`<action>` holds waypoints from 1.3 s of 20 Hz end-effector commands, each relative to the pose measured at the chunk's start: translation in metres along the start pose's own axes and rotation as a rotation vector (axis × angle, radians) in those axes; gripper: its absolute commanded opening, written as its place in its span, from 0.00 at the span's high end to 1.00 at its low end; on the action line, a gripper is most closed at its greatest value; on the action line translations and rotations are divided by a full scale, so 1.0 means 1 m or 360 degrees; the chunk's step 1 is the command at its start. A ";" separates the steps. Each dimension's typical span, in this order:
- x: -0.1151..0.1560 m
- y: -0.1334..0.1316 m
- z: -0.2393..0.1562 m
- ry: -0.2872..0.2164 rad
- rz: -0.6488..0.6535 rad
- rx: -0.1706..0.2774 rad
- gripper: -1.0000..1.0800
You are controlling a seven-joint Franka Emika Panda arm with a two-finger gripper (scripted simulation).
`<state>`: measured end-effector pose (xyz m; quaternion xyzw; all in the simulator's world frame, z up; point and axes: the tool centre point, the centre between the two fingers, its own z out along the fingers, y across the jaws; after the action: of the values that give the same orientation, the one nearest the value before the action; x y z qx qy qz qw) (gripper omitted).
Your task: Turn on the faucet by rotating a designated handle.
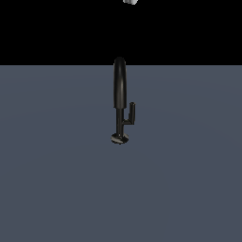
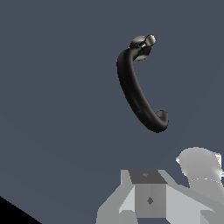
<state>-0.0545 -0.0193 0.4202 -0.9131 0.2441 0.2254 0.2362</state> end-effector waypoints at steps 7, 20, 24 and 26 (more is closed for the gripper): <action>0.058 0.001 0.014 -0.0227 0.0221 0.0201 1.00; 0.150 0.014 0.060 -0.0630 0.0615 0.0558 1.00; 0.179 0.021 0.083 -0.0778 0.0760 0.0688 1.00; 0.192 0.025 0.095 -0.0851 0.0833 0.0753 1.00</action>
<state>0.0495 -0.0517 0.2496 -0.6731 0.4316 0.4314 0.4178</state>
